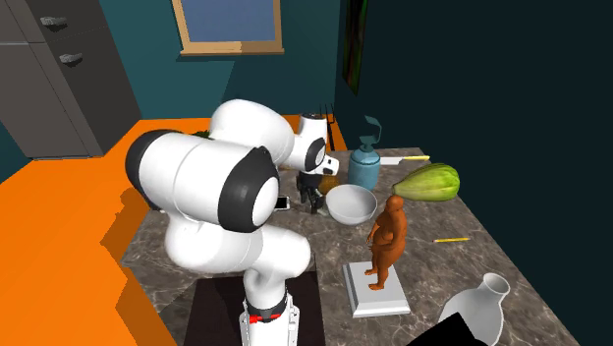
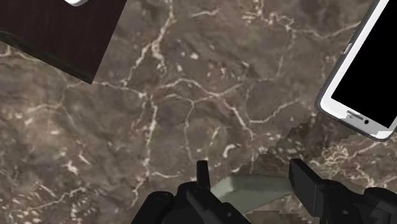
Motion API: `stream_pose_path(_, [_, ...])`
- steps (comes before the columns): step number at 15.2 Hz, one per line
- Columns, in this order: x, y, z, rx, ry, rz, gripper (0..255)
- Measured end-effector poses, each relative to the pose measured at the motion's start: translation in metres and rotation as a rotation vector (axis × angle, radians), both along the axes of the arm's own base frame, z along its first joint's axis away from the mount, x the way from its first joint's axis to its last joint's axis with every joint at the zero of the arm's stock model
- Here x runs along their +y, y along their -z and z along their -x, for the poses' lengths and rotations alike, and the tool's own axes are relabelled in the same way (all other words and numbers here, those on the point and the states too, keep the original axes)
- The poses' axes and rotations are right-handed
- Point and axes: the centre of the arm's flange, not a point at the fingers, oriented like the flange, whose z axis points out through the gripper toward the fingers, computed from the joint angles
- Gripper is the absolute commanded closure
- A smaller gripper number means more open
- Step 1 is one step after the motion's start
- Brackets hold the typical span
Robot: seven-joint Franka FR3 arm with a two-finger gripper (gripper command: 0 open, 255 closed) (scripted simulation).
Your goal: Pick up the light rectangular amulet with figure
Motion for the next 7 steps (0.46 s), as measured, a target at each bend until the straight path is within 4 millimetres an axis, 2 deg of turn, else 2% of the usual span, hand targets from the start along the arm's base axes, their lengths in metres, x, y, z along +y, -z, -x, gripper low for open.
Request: stream_pose_path(7, [0.001, -0.035, 0.0, 0.0, 0.0, 0.0, 255])
